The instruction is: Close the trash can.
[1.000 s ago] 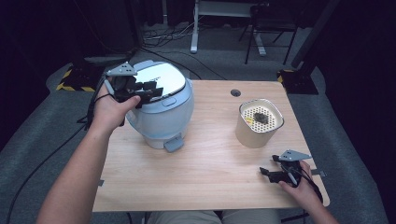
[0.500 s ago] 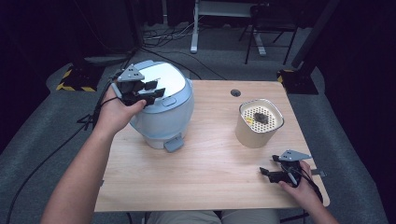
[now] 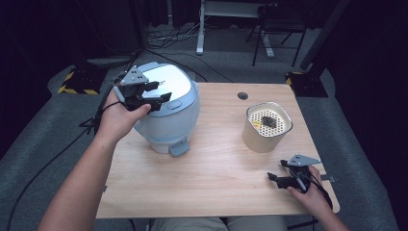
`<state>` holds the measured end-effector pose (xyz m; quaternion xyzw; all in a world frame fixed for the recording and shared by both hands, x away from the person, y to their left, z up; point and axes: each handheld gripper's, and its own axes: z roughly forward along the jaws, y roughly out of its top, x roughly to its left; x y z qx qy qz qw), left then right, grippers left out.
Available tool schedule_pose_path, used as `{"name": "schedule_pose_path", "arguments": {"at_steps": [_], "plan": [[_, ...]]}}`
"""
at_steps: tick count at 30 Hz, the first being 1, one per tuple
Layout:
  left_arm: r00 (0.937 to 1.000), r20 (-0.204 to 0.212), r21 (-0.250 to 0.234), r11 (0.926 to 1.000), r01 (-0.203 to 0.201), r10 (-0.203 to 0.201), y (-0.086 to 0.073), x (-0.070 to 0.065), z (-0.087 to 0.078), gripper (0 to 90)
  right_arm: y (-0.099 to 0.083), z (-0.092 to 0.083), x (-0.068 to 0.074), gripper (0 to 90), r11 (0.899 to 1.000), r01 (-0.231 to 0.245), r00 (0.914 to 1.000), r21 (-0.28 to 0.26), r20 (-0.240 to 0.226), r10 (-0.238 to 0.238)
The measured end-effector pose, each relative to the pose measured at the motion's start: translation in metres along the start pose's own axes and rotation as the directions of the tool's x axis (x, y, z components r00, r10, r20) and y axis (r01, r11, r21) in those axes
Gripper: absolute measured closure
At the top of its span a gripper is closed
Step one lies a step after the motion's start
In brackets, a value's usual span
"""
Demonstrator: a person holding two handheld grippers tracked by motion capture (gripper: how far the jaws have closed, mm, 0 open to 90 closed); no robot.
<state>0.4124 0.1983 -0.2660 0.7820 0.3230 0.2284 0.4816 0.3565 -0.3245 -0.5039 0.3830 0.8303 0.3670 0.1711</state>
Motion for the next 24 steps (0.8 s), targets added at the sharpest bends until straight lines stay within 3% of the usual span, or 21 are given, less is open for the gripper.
{"name": "schedule_pose_path", "arguments": {"at_steps": [5, 12, 19, 24], "plan": [[0.9988, 0.043, 0.002, 0.9997, -0.024, 0.024, -0.006, -0.024, -0.016, 37.3, 0.000, 0.000, 0.000, 19.4, 1.000, -0.001, 1.0000, 0.000, 0.002, 0.001], [0.9940, 0.106, -0.001, 0.9997, -0.024, 0.024, -0.029, -0.054, -0.027, 35.4, 0.000, 0.000, 0.000, 19.4, 1.000, -0.002, 1.0000, 0.000, 0.003, 0.002], [0.9862, 0.157, -0.018, 0.9986, -0.051, 0.053, -0.054, -0.076, -0.027, 33.1, 0.000, 0.000, 0.000, 19.3, 1.000, -0.003, 1.0000, 0.000, 0.004, 0.003], [0.9846, 0.167, 0.016, 0.9983, -0.055, 0.052, -0.080, -0.085, -0.017, 32.3, 0.000, 0.000, 0.000, 19.3, 1.000, -0.003, 1.0000, 0.000, 0.004, 0.003]]}}
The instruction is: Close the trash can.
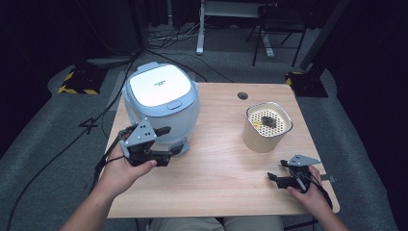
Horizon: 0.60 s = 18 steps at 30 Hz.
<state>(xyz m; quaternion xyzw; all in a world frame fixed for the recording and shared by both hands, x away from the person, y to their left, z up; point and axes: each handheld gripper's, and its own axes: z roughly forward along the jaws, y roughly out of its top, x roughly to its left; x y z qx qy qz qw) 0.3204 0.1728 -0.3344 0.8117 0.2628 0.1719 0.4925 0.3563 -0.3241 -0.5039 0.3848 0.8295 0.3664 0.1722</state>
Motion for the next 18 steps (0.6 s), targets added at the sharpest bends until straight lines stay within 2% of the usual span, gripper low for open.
{"name": "schedule_pose_path", "arguments": {"at_steps": [7, 11, 18], "plan": [[0.9996, -0.023, 0.056, 0.9983, 0.016, -0.015, -0.034, -0.002, 0.018, 32.0, 0.000, 0.000, 0.000, 19.3, 1.000, 0.000, 1.0000, 0.000, 0.000, 0.000], [0.9992, -0.021, 0.078, 0.9963, 0.036, -0.034, -0.053, -0.003, 0.029, 32.0, 0.000, 0.000, 0.000, 19.3, 1.000, 0.000, 1.0000, 0.000, 0.000, 0.000], [0.9976, -0.047, 0.114, 0.9919, 0.056, -0.051, -0.083, -0.004, 0.044, 32.1, 0.000, 0.000, 0.000, 19.3, 1.000, 0.000, 1.0000, 0.000, 0.000, 0.000]]}}
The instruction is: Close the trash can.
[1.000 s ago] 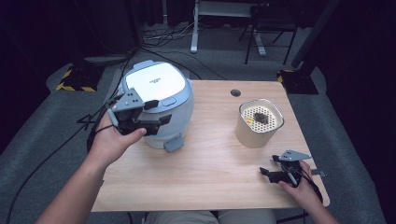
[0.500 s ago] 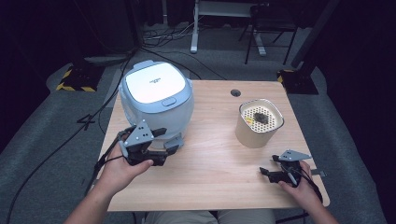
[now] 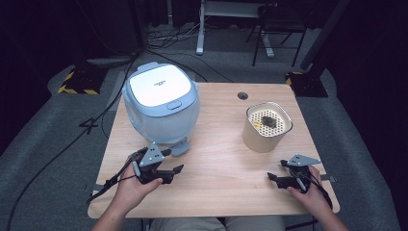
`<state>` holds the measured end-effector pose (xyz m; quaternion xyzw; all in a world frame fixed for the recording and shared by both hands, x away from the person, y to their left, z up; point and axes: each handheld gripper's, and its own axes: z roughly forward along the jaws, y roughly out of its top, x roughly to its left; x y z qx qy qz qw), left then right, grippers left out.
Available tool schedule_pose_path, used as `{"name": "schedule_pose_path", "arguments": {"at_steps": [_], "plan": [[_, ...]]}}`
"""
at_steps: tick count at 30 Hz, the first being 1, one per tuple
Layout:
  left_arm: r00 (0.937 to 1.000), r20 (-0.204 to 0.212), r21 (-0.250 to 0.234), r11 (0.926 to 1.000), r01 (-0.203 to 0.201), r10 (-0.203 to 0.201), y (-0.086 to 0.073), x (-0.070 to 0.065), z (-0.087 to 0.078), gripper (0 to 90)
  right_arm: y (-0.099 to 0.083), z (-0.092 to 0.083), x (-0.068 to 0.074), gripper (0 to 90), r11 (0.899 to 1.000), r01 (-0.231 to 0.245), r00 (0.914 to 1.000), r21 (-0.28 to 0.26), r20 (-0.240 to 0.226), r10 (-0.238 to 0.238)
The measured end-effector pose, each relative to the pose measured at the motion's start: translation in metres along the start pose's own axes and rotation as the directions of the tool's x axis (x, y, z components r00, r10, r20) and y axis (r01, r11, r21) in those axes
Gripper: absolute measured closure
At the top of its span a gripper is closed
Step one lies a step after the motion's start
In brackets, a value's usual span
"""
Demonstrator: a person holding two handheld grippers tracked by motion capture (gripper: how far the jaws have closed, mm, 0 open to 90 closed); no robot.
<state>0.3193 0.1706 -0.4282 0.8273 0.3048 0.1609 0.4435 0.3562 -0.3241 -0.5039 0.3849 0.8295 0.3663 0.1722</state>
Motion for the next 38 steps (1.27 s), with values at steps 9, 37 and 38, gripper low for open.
{"name": "schedule_pose_path", "arguments": {"at_steps": [9, 37, 38], "plan": [[0.9983, 0.014, 0.084, 0.9949, 0.056, -0.057, -0.032, 0.004, 0.021, 31.8, 0.000, 0.000, 0.000, 19.3, 1.000, 0.000, 1.0000, 0.000, 0.000, 0.000], [0.9988, -0.030, 0.215, 0.9756, 0.045, -0.040, -0.057, 0.008, 0.050, 19.0, 0.000, 0.000, 0.000, 19.3, 1.000, 0.000, 1.0000, 0.000, 0.000, 0.000], [0.9988, -0.030, 0.215, 0.9757, 0.044, -0.039, -0.057, 0.008, 0.050, 18.7, 0.000, 0.000, 0.000, 19.3, 1.000, 0.000, 1.0000, 0.000, 0.000, 0.000]]}}
